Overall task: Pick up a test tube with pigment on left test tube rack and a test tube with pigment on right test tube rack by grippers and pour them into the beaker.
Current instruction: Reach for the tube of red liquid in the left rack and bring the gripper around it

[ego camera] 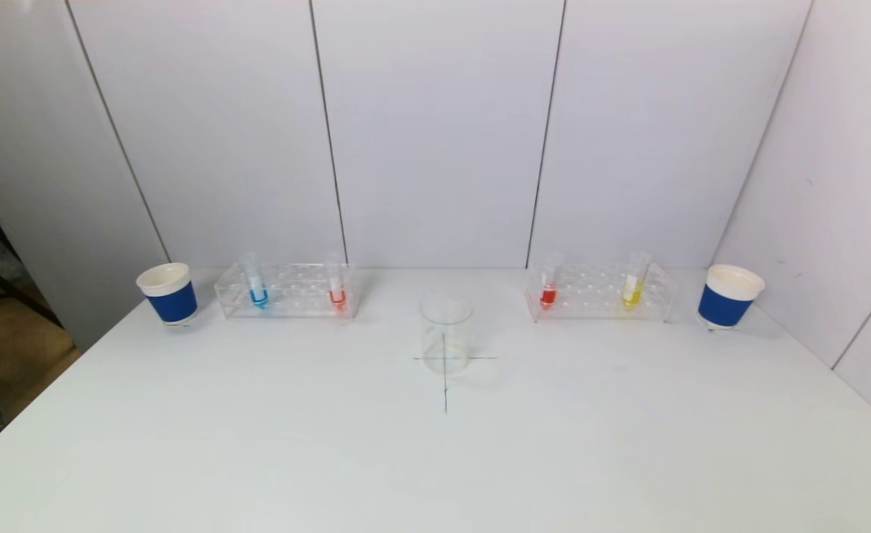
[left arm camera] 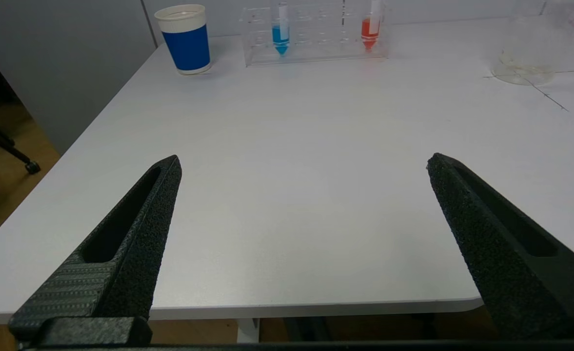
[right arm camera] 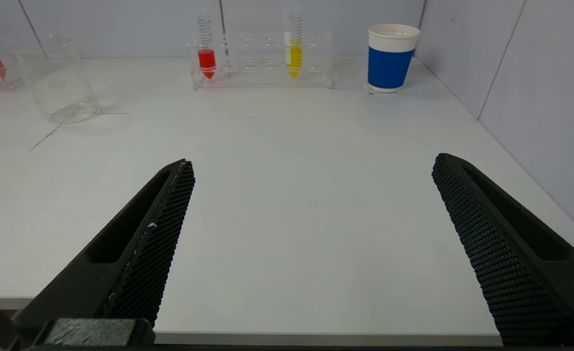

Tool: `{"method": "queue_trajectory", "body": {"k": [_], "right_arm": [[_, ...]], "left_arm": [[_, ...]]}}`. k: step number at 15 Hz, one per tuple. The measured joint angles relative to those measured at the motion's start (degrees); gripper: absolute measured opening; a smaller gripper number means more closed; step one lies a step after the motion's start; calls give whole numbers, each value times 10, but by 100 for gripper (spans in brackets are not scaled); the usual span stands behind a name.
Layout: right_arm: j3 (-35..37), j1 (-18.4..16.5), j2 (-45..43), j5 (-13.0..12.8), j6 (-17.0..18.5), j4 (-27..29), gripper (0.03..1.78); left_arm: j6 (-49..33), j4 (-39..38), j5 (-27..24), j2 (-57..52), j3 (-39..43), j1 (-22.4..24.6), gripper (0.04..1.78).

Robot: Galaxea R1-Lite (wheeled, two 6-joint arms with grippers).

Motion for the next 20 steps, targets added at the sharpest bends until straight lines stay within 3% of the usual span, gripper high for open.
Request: {"method": "queue_trajectory", "body": {"k": [6,10,13,16,20], "right_arm": [[0,0,0,0,0,0,177],[0,0,0,0,0,0,177],[0,0,0,0,0,0,177],[0,0,0,0,0,0,177],[0,0,0,0,0,0,177]], "left_arm": [[20,12,2,0,-18,1,176],[37,56,-2,24,-121,1,176],[37,58,-7,107,-194,0,176],[35,4,-25,223,-230,0,176],[26,-150,-54,398,-219,0,176]]}}
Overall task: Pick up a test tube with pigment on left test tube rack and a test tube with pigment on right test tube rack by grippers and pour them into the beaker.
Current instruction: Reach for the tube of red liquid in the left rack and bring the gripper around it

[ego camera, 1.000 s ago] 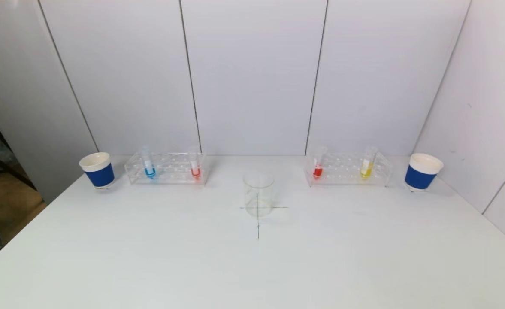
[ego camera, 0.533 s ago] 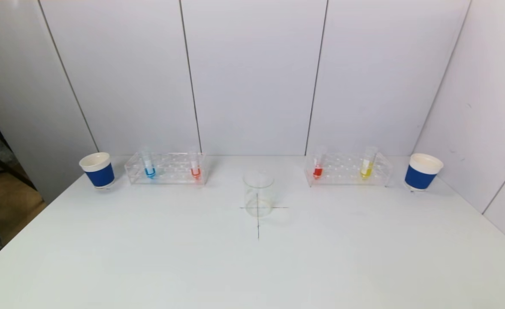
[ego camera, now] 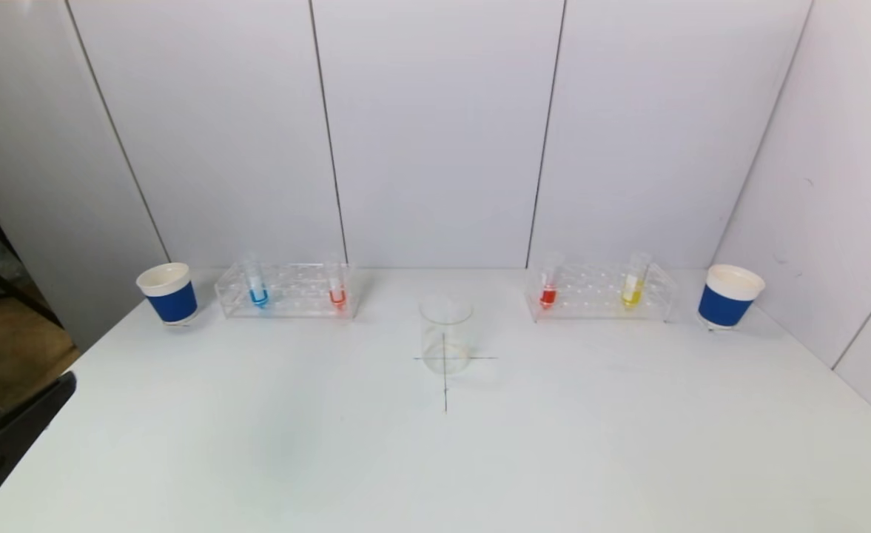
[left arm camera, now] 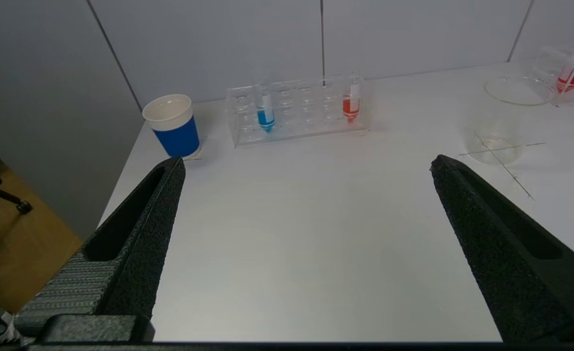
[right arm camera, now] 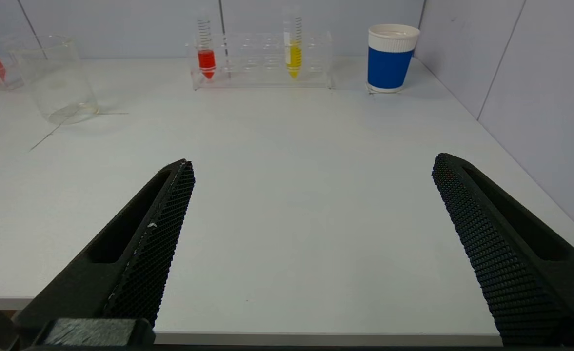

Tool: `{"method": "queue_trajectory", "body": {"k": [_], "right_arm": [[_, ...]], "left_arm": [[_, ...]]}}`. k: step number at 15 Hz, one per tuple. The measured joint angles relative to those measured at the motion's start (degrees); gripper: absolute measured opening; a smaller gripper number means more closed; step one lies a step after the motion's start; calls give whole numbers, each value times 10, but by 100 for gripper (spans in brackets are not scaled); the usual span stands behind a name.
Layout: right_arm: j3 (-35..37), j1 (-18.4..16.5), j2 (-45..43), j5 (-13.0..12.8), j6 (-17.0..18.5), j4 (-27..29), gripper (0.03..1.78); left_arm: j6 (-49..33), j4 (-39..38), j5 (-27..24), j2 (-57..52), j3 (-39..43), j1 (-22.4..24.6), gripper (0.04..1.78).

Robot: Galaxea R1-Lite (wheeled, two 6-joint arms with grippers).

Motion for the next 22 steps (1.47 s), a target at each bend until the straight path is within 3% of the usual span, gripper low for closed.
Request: {"method": "queue_trajectory", "body": {"k": [5,10,16,19,22], "right_arm": [[0,0,0,0,0,0,177],[0,0,0,0,0,0,177],[0,0,0,0,0,0,177],[0,0,0,0,0,0,177],[0,0,0,0,0,0,177]], "left_arm": [[-23,-198,-39,187,39,-6,176],[-37,-345,-42,336,52,-9,176],[-35,-589,-42,557,53,-21,176],[-32,-691,-30,655,52,-44,176],[-37,-721,26,732,22,-79,176]]}}
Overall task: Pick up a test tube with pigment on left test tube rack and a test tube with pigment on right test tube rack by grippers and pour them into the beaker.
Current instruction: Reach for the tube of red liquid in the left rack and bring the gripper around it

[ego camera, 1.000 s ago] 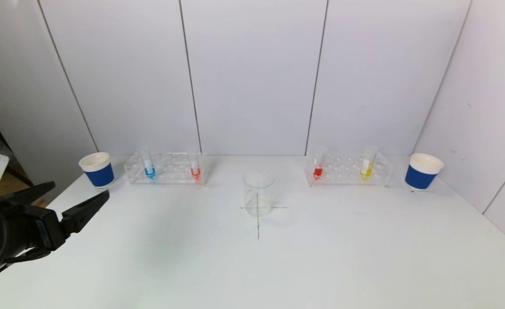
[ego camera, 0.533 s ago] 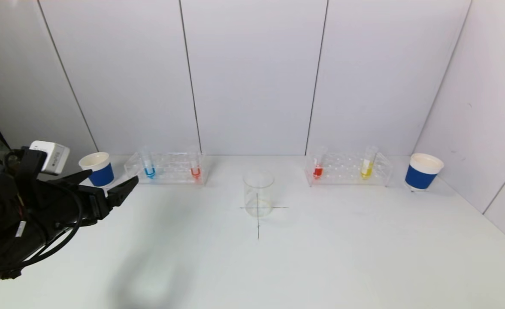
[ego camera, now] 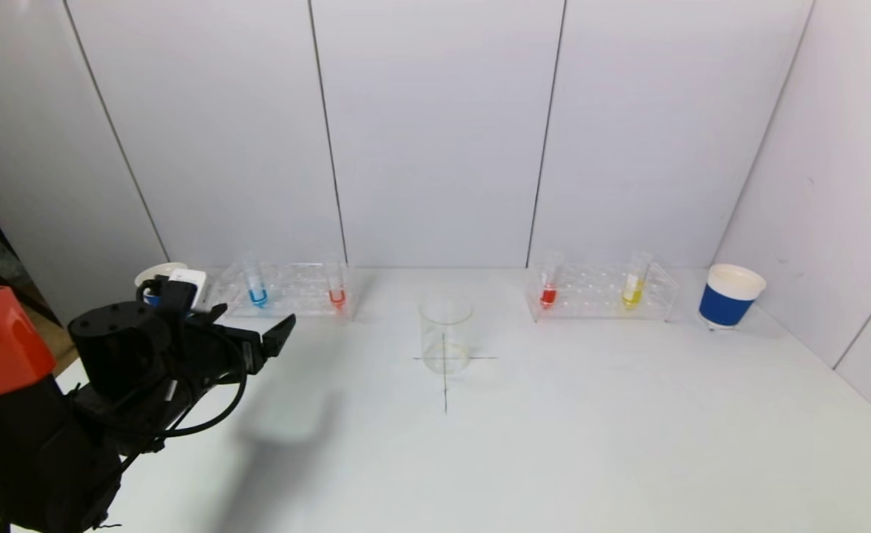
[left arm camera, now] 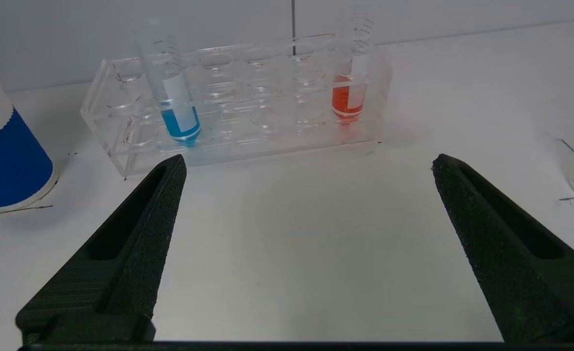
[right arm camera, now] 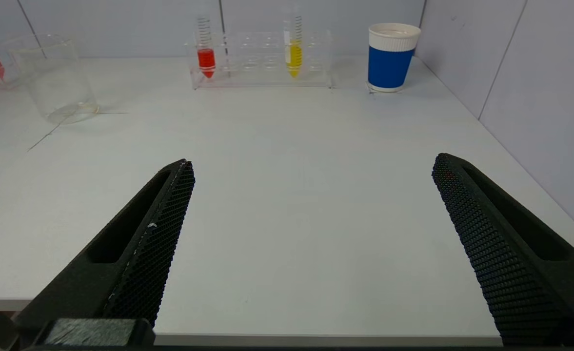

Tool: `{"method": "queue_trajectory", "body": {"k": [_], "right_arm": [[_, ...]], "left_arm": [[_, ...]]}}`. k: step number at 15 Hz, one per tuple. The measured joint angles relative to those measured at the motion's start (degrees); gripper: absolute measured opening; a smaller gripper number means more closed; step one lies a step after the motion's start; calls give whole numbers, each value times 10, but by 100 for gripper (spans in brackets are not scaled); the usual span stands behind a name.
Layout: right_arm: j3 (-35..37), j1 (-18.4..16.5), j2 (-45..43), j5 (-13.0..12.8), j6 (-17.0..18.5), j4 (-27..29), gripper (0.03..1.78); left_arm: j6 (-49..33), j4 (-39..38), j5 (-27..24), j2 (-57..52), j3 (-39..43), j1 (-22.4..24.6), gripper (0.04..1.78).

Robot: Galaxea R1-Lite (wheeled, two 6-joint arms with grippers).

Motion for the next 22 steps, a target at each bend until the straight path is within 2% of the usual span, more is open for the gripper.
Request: {"method": "queue_trajectory", "body": {"k": [4,13,19,22], "right_arm": [[0,0,0,0,0,0,177],[0,0,0,0,0,0,177],[0,0,0,0,0,0,177],[0,0,0,0,0,0,177]], "left_arm": [[-3,-1,10,48,-47,-20,176],[-1,-1,76,123,-159,-52,176],[-3,51,82,143,-230,-65,176],[-1,73,102,152,-271,-67,176]]}}
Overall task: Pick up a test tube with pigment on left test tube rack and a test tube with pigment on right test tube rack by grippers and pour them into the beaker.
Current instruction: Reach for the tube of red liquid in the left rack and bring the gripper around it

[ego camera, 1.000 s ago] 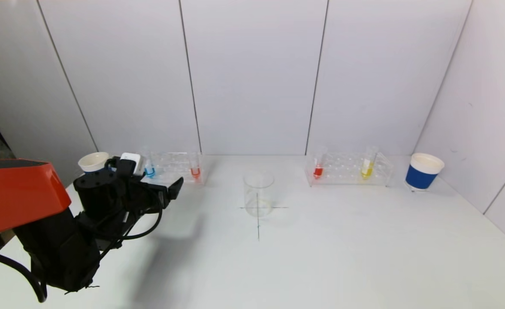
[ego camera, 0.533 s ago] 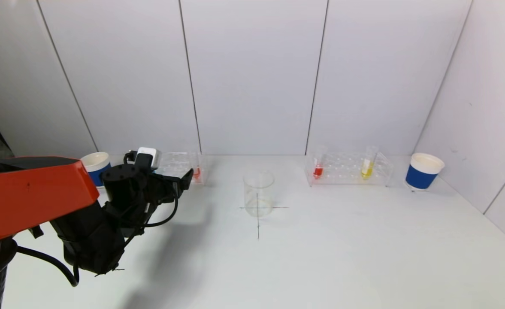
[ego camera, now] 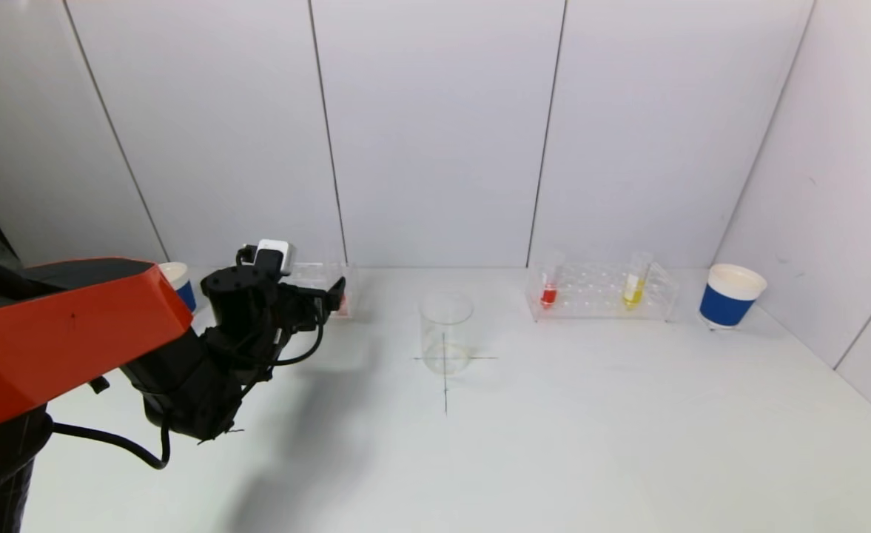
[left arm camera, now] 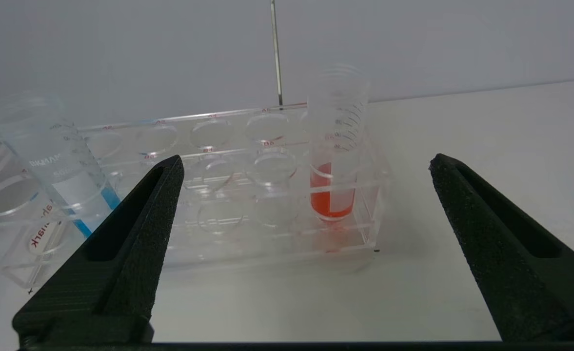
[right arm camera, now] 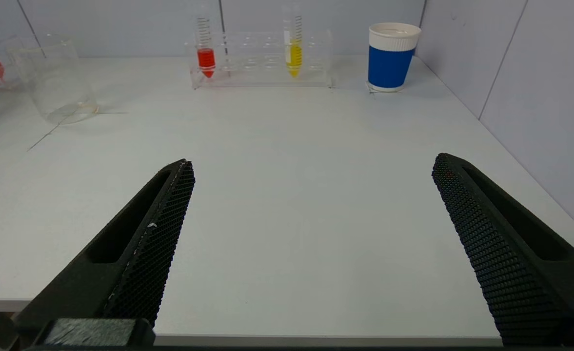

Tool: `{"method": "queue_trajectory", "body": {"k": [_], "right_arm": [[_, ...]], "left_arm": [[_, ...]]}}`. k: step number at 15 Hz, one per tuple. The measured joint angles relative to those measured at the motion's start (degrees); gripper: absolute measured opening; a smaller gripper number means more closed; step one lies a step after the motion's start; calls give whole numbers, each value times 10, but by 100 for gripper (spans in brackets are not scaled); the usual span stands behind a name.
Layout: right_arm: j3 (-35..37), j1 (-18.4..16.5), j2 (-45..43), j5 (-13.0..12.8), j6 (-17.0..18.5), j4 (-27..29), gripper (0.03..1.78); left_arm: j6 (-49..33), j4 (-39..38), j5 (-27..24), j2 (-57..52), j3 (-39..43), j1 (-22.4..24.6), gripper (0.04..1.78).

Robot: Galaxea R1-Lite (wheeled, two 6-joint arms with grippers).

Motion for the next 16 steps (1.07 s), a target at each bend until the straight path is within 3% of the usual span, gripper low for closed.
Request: {"method": "queue_trajectory", "body": {"k": [5,16], "right_arm": [[0,0,0,0,0,0,177],[0,0,0,0,0,0,177]], "left_arm": [[0,38,11,23,-67,-1,176],[0,39,36,83,-131,-14,176]]}}
